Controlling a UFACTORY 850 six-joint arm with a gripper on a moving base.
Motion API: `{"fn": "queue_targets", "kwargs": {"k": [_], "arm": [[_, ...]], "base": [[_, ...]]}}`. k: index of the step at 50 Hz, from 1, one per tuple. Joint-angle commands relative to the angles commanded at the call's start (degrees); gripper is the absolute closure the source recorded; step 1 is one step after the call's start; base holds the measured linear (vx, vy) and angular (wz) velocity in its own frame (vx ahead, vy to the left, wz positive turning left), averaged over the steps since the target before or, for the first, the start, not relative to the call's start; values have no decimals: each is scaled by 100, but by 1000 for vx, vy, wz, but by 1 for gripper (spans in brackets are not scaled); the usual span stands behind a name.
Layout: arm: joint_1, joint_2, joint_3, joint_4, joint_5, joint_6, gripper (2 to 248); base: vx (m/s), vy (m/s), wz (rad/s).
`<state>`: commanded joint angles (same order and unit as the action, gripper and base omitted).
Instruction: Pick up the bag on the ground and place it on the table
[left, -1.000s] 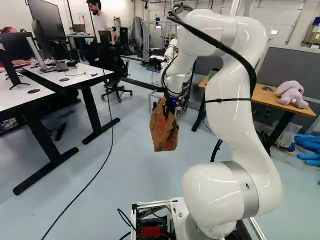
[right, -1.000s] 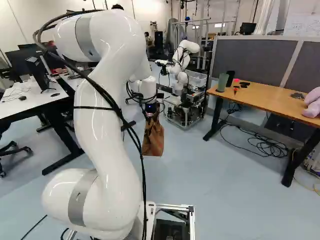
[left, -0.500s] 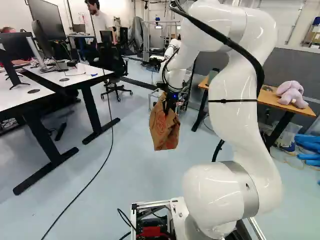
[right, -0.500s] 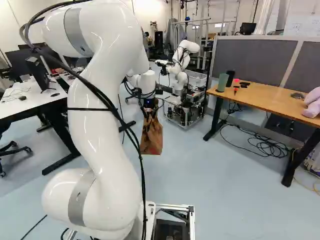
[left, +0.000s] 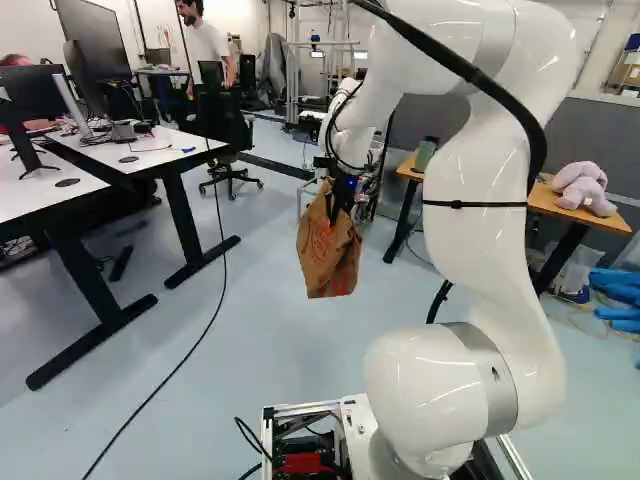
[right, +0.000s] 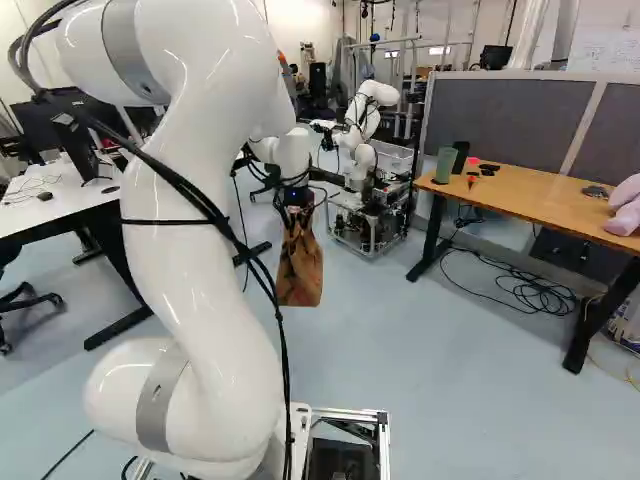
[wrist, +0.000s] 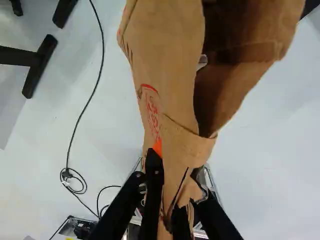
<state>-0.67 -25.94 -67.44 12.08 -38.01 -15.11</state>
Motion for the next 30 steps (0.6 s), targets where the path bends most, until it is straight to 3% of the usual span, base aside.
{"fn": "queue_targets", "kwargs": {"k": [30], "arm": [[2, 377, -110, -85, -76, 0, 229]], "base": [[0, 0, 0]]}}
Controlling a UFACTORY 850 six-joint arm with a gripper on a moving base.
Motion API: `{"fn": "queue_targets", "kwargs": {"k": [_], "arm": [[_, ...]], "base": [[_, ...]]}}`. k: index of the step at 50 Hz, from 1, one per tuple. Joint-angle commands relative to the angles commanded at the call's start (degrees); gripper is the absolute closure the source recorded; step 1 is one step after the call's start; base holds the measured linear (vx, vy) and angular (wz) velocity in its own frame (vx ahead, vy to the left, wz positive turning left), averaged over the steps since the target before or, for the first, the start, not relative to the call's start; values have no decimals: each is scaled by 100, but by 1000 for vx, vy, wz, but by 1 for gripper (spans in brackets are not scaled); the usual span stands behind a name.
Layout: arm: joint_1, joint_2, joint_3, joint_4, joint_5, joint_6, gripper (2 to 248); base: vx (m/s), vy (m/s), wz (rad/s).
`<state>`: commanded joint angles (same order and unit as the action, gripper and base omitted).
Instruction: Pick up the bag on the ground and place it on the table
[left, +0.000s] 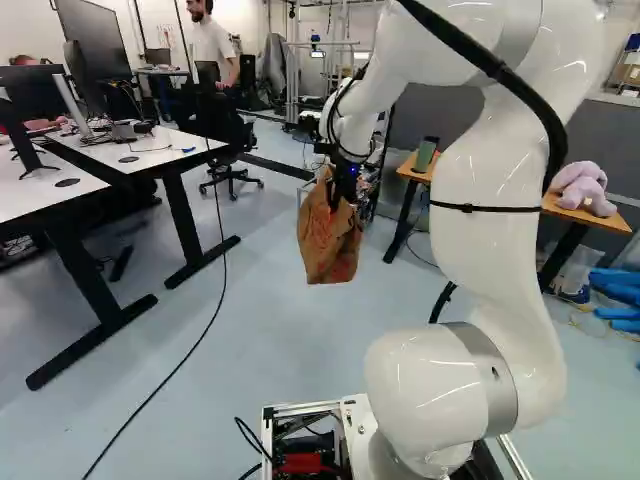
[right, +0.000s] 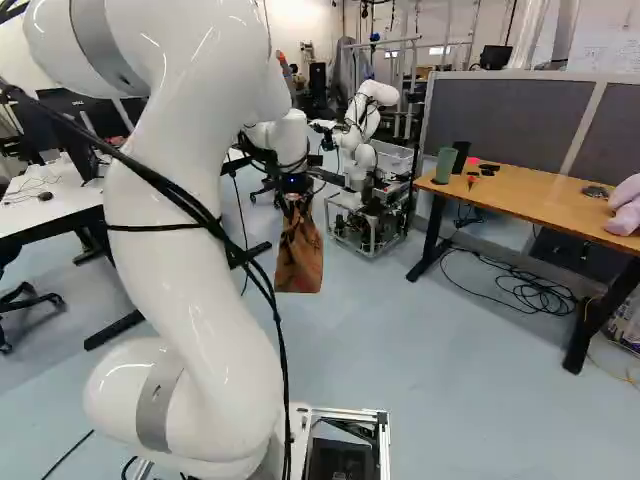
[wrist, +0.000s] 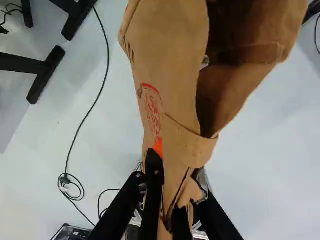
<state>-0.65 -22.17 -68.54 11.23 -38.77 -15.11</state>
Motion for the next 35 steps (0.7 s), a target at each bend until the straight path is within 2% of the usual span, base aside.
{"fn": "queue_targets", "kwargs": {"k": [13, 35], "arm": [[1, 143, -68, -109, -103, 0, 229], [3, 365, -210, -324, -539, 0, 229]], "base": [[0, 0, 0], [0, 0, 0]]}}
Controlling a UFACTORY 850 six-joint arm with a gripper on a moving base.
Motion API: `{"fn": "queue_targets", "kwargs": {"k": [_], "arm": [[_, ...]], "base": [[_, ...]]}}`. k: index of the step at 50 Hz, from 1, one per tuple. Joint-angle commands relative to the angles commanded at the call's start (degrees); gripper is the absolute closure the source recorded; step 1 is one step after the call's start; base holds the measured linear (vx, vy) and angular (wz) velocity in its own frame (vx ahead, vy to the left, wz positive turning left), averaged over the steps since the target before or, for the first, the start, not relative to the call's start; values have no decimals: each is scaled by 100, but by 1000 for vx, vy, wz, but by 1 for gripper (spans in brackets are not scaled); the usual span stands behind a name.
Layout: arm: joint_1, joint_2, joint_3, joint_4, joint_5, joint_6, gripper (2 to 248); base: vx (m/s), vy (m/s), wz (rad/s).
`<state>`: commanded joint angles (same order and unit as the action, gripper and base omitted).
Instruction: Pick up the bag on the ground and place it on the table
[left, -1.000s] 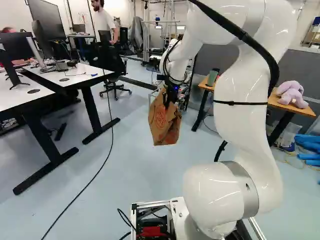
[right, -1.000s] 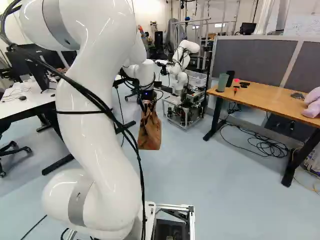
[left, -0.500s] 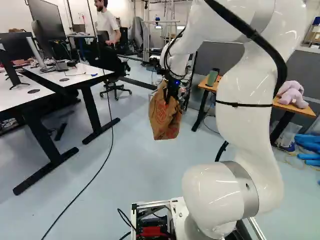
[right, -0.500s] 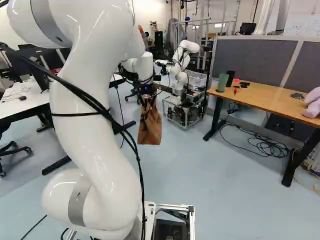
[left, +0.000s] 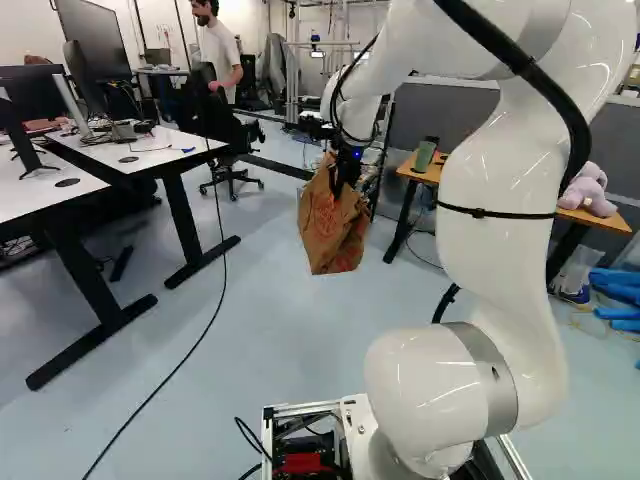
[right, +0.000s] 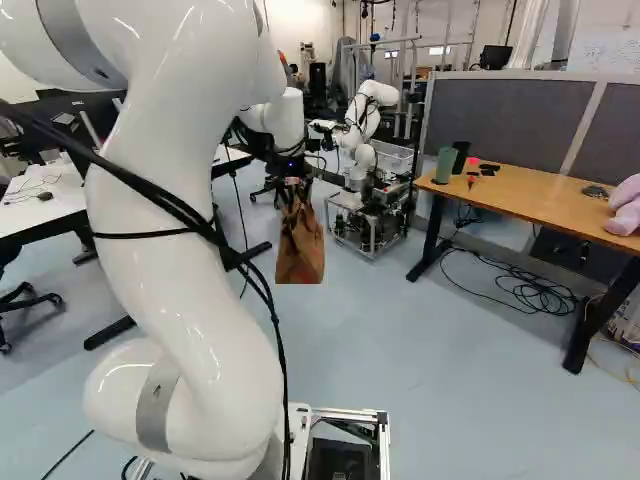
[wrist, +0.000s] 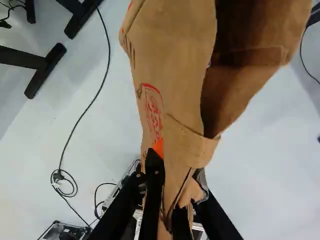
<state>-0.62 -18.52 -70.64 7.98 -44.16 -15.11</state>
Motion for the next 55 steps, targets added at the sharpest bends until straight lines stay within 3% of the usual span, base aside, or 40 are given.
{"fn": "queue_targets", "kwargs": {"k": [55], "arm": [[3, 667, -249, -607, -1290, 0, 229]], "base": [[0, 0, 0]]}}
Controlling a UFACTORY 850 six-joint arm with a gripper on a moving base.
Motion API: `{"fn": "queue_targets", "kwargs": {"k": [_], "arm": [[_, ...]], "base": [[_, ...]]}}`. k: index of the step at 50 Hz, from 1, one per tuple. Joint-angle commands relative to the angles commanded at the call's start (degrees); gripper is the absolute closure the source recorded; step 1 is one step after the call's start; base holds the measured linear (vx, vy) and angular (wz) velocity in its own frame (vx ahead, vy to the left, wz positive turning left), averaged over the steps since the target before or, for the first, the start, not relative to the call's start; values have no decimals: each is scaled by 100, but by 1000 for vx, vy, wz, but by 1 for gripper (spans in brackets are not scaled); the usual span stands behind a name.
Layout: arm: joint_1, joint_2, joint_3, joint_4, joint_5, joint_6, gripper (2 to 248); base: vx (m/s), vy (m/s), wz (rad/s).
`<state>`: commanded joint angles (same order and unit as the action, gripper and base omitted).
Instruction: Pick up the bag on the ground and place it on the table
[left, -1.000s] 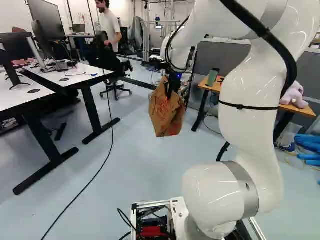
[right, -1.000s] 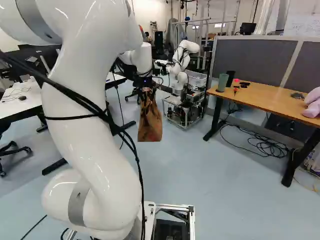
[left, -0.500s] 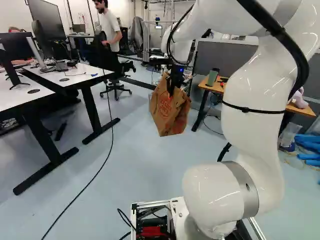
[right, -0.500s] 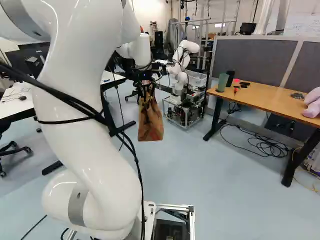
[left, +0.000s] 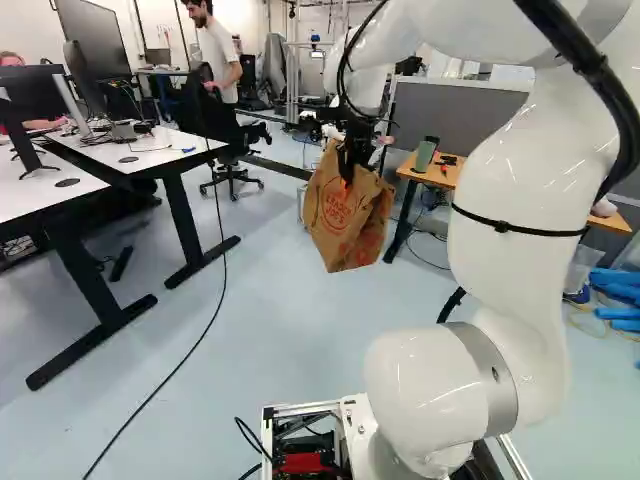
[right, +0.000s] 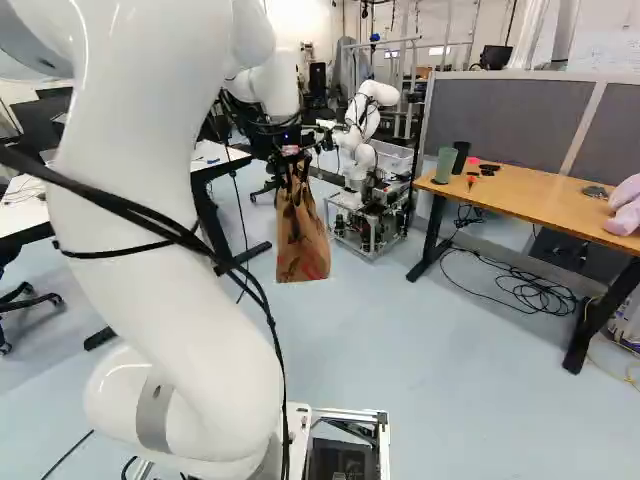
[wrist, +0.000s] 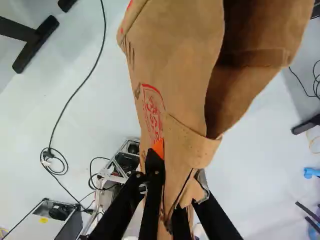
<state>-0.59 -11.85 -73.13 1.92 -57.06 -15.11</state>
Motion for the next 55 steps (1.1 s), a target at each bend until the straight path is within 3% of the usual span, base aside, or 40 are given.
{"fn": "queue_targets", "kwargs": {"k": [30, 55], "arm": [[-27, -75, -660, -15, -129, 0, 229], [-52, -230, -1304, -15, -634, 0, 229]], "base": [[0, 0, 0], [0, 0, 0]]}}
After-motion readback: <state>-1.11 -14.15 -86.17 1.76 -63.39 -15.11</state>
